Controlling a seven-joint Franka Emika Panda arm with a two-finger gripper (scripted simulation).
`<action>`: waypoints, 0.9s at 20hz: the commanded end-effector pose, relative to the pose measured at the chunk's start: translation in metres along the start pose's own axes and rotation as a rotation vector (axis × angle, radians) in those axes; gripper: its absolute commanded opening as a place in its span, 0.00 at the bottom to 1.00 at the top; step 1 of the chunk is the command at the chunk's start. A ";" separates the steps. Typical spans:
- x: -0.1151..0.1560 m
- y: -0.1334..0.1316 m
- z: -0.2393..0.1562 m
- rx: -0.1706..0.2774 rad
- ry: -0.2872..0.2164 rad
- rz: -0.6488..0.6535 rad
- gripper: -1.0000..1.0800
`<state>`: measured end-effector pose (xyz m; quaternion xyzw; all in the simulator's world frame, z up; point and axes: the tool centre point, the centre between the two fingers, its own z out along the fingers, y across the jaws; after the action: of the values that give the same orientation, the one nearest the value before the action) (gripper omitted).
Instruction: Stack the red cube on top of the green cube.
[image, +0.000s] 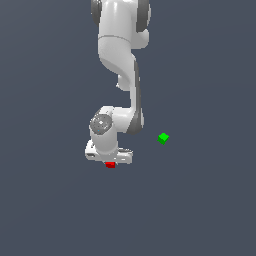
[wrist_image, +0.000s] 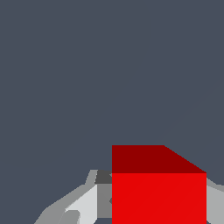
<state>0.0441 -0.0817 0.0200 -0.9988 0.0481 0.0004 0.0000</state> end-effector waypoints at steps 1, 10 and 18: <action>0.000 0.000 0.000 0.000 0.001 0.000 0.00; 0.000 0.000 -0.001 0.000 0.001 0.000 0.00; -0.001 0.000 -0.031 0.000 0.001 0.000 0.00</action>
<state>0.0429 -0.0815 0.0421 -0.9988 0.0480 0.0011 0.0001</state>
